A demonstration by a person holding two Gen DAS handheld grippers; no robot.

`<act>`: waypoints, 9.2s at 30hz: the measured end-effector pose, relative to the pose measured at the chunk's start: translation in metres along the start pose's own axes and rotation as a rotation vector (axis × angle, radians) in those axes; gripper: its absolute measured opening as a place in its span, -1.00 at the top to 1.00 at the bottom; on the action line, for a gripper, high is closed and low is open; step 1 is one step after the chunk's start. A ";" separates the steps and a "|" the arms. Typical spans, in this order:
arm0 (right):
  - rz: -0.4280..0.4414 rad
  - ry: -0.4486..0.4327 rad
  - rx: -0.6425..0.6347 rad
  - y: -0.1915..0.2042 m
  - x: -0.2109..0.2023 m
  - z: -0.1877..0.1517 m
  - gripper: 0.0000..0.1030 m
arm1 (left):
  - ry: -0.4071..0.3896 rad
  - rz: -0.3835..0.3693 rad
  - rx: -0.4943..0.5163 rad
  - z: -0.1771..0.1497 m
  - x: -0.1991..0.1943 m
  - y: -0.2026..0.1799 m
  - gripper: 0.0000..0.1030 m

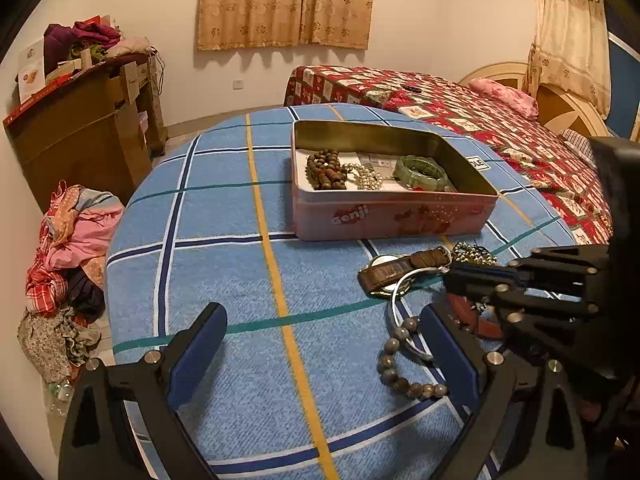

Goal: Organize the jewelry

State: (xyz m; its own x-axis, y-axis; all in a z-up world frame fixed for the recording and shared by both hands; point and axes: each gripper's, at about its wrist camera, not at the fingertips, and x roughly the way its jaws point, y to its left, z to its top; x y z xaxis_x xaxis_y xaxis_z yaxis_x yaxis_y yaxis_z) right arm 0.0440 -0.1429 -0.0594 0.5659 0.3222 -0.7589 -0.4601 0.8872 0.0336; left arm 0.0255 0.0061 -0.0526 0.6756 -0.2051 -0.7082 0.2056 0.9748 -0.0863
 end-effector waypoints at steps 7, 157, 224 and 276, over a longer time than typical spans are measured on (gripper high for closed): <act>-0.050 -0.027 0.058 -0.023 -0.024 -0.018 0.89 | -0.004 -0.016 0.008 -0.001 -0.001 -0.007 -0.89; -0.028 -0.144 0.116 -0.106 0.011 0.094 0.78 | -0.047 -0.116 0.166 0.143 0.081 -0.024 0.29; -0.017 -0.042 0.159 -0.063 -0.033 -0.030 -0.45 | -0.052 0.030 0.135 0.025 0.017 -0.042 -0.93; -0.114 -0.115 0.282 -0.110 -0.069 -0.057 -0.32 | 0.042 -0.193 0.304 0.028 0.048 -0.139 0.83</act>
State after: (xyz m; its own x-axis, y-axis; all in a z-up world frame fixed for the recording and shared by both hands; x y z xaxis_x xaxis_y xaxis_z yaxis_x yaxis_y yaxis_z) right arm 0.0168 -0.2809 -0.0478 0.6842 0.2363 -0.6899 -0.1907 0.9711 0.1436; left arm 0.0489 -0.1419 -0.0547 0.5757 -0.3732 -0.7276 0.5322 0.8465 -0.0131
